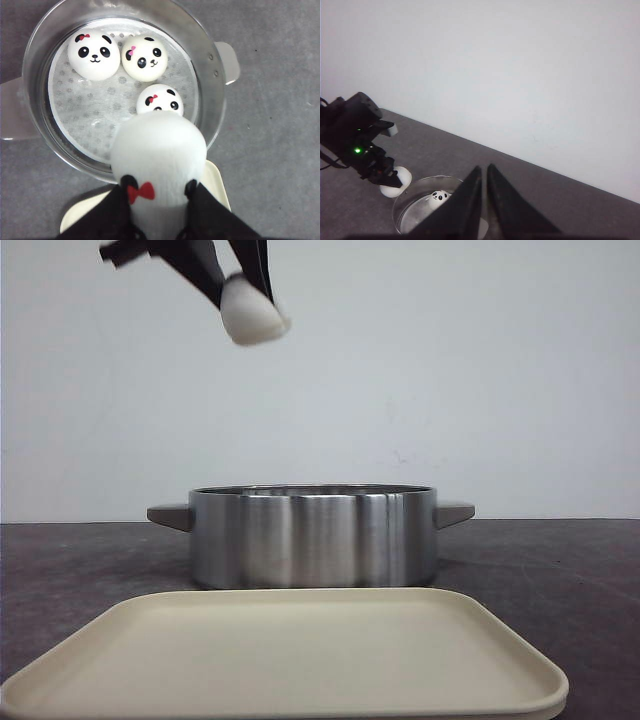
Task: Steam buns
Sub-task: 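Lift the bun with the left gripper and lower it into the pot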
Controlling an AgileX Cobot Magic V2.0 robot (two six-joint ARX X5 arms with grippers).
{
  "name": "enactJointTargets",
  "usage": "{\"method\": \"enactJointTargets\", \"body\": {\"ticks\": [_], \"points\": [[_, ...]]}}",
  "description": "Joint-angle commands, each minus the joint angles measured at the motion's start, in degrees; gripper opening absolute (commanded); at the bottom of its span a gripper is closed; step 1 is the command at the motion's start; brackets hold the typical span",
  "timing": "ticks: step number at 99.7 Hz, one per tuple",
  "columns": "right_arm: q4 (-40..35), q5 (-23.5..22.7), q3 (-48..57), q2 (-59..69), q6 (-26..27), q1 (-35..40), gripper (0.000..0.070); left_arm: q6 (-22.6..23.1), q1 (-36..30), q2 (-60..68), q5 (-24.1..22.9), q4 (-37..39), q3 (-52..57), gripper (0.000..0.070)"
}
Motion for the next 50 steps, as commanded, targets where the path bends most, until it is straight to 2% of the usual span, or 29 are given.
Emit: {"method": "enactJointTargets", "body": {"ticks": [1,19,50], "points": [[-4.1,0.0,0.9,0.4,0.5,0.4,0.001,1.1,0.0,3.3,0.7,0.6,0.9,0.0003],[-4.1,0.1,0.1,0.4,0.5,0.4,0.001,2.1,0.1,9.6,1.0,1.2,1.4,0.0003],[-4.1,0.1,-1.3,0.4,0.7,0.4,0.001,3.2,1.4,20.8,1.3,-0.7,8.5,0.0003]]}}
